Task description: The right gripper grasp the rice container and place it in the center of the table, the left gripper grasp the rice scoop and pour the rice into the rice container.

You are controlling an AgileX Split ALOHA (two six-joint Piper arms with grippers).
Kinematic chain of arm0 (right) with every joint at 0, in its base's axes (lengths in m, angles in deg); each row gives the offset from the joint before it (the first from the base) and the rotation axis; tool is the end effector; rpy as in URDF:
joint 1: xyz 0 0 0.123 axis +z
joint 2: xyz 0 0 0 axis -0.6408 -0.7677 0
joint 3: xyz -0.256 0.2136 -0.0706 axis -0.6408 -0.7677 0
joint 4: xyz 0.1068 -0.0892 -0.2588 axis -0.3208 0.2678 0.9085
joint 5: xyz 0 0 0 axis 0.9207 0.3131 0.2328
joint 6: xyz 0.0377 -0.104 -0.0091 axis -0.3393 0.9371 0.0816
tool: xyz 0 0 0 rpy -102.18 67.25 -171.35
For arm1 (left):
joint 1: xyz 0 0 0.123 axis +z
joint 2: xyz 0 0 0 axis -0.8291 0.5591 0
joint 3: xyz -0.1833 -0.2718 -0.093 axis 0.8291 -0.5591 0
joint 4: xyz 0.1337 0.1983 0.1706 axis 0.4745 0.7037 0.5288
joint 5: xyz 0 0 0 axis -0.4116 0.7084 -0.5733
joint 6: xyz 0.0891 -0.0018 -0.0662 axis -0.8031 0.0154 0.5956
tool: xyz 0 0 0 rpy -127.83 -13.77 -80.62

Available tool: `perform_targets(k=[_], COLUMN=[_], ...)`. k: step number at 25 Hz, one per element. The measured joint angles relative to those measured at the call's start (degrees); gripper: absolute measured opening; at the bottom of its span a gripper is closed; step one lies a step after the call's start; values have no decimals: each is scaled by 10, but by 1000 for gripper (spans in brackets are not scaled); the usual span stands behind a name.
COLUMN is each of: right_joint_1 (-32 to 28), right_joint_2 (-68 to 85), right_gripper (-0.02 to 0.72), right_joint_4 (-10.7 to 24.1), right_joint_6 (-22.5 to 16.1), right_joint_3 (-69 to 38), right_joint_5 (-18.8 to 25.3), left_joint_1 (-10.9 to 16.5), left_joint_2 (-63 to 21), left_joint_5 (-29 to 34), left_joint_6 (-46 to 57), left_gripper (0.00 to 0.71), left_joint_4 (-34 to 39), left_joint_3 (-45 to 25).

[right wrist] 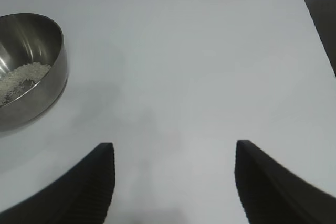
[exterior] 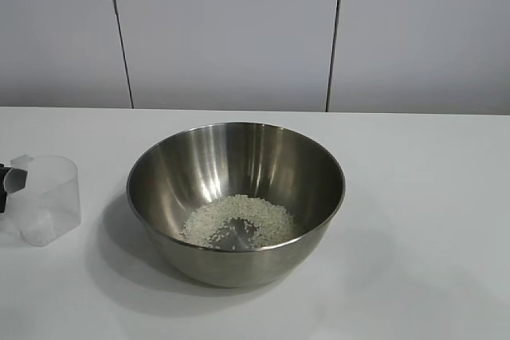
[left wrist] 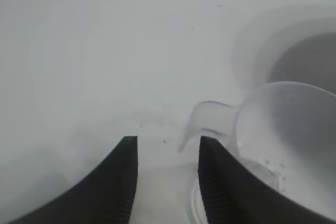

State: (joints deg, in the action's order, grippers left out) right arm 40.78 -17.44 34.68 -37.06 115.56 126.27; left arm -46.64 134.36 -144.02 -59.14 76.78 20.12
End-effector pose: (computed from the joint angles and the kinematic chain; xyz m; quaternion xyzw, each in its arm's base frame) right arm -0.0058 -0.0016 0.2757 0.0028 0.8623 0.0026 0.5063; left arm 0.3090 -0.0022 0.0849 0.1824 0.8299 -0.0928 0.5190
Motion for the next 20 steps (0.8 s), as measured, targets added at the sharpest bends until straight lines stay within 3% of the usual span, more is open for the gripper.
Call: perform_targets(k=[15,20], right_joint_1=[0,0], right_joint_2=[0,0], right_gripper=[452,452], right_joint_4=[0,0], right_joint_6=[0,0], right_joint_3=[0,0], right_joint_5=[0,0], left_joint_1=[0,0], left_joint_2=[0,0], left_joint_5=[9,10], left_joint_6=[17,36], left_gripper=[294,306], left_joint_4=[-8,-66], left_joint_3=[-31,-48])
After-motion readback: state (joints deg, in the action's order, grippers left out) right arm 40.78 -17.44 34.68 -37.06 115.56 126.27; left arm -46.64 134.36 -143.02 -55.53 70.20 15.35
